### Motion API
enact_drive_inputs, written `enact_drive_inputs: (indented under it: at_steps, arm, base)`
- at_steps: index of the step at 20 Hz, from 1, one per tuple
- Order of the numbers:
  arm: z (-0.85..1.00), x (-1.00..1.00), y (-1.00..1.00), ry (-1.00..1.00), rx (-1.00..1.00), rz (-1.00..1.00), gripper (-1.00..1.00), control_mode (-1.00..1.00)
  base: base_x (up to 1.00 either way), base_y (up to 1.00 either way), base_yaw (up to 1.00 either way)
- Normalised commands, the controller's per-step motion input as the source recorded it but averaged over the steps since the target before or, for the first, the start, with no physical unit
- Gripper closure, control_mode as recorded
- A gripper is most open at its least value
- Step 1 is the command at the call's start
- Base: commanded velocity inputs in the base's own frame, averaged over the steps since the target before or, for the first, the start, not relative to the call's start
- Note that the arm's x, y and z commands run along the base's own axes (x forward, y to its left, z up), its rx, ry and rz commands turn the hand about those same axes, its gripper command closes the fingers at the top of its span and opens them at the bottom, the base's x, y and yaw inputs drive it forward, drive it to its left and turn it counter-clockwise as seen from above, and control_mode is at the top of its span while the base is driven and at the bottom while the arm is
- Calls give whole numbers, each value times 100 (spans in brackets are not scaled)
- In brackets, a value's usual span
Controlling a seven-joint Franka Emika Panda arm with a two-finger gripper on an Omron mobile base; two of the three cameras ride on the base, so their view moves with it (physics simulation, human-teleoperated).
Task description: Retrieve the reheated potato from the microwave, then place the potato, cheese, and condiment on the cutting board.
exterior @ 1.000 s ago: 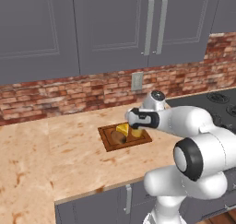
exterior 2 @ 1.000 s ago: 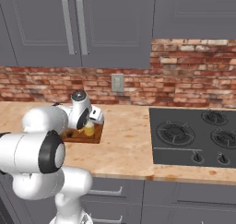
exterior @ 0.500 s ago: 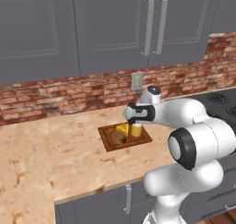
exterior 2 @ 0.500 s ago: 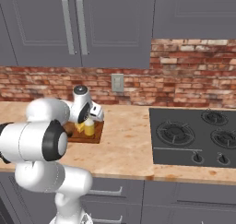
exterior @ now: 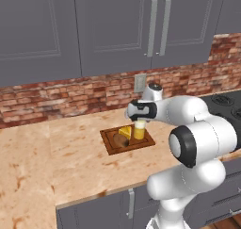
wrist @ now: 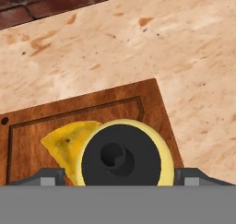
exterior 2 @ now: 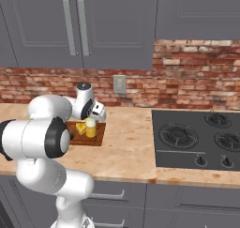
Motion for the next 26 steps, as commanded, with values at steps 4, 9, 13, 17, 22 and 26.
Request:
enact_drive_inputs:
  at_steps: [4,9,13,17,22,26]
  arm:
    - [-10,-18,-7,3,0,0,-100,-100]
    - [-3,-22,-6,0,0,0,-100,-100]
    - [0,-10,-3,0,0,0,-100,-100]
    - [0,-10,-3,0,0,0,-100,-100]
    - [0,-15,-4,0,0,0,-100,-100]
    - [2,-22,-6,0,0,0,-100,-100]
  base:
    - [0,0,0]
    - [0,0,0]
    - [0,0,0]
    - [0,0,0]
    - [0,0,0]
    - [0,0,0]
